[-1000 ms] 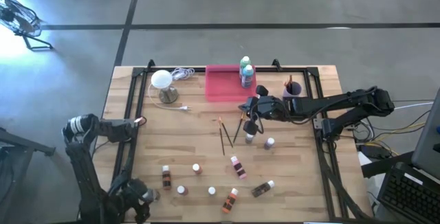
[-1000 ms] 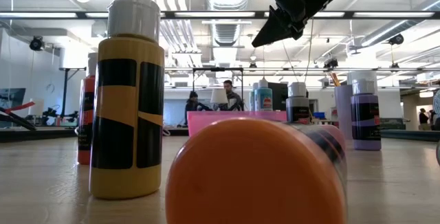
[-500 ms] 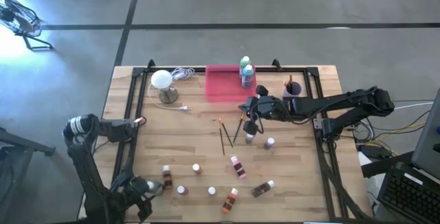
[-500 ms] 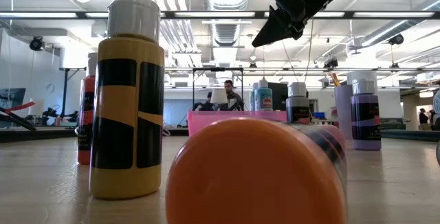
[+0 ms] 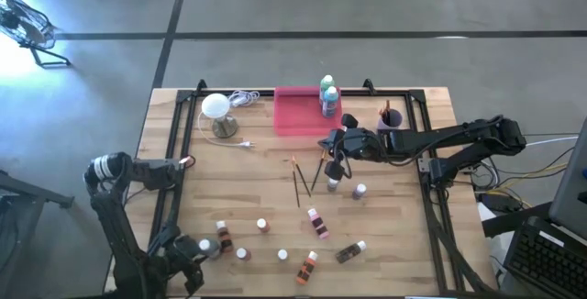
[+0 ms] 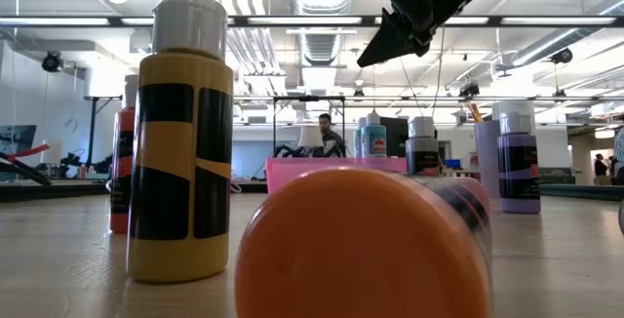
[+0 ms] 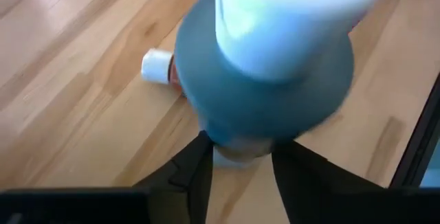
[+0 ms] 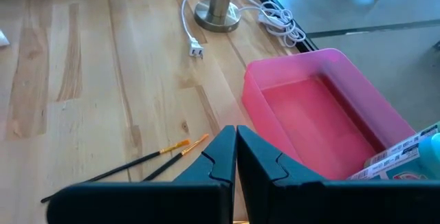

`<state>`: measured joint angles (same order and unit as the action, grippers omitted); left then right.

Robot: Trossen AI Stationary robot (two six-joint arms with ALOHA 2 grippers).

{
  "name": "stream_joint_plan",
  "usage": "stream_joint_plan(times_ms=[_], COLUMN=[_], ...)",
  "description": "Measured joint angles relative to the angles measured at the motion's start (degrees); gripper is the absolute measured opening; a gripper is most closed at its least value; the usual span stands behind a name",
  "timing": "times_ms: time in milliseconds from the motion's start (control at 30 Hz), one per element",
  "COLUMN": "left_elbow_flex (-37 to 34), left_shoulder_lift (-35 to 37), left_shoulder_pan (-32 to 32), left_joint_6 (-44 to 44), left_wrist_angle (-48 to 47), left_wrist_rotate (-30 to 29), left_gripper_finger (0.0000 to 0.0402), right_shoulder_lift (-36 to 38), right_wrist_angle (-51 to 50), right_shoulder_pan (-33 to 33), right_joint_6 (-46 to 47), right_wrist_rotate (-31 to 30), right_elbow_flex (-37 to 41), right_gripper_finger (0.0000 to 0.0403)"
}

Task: Pick & Place Paint Supplies
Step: Put the black paint bottle into the pink bin

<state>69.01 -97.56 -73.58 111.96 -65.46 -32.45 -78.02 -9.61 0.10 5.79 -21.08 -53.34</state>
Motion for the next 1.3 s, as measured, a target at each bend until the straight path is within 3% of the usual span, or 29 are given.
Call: stream_joint_plan(times_ms=[300, 433, 700, 1300], left_elbow_flex=[-1.98, -2.37, -2.75, -7.63], left_shoulder_lift=[0.0, 0.0, 0.0, 0.0], left_shoulder_pan=[0.02, 0.09, 0.11, 0.5], left_joint_6=[0.66, 0.67, -5.25, -5.77], left_wrist_angle=[1.69, 3.85, 6.48, 7.52], left_wrist_rotate=[1.78, 2.76, -6.01, -16.24], left_gripper_finger=[0.0244, 0.0267, 0.0273, 0.0273], right_shoulder_lift=[0.0, 0.0, 0.0, 0.0], right_wrist_angle=[-0.02, 0.0, 0.02, 0.07], right_shoulder_pan=[-0.01, -0.01, 0.0, 0.0], right_joint_6=[0.04, 0.08, 0.21, 0.04], right_wrist_rotate=[0.02, 0.02, 0.02, 0.02], right_elbow_flex=[0.0, 0.0, 0.0, 0.0], right_gripper_finger=[0.0008, 0.0008, 0.0008, 0.0008])
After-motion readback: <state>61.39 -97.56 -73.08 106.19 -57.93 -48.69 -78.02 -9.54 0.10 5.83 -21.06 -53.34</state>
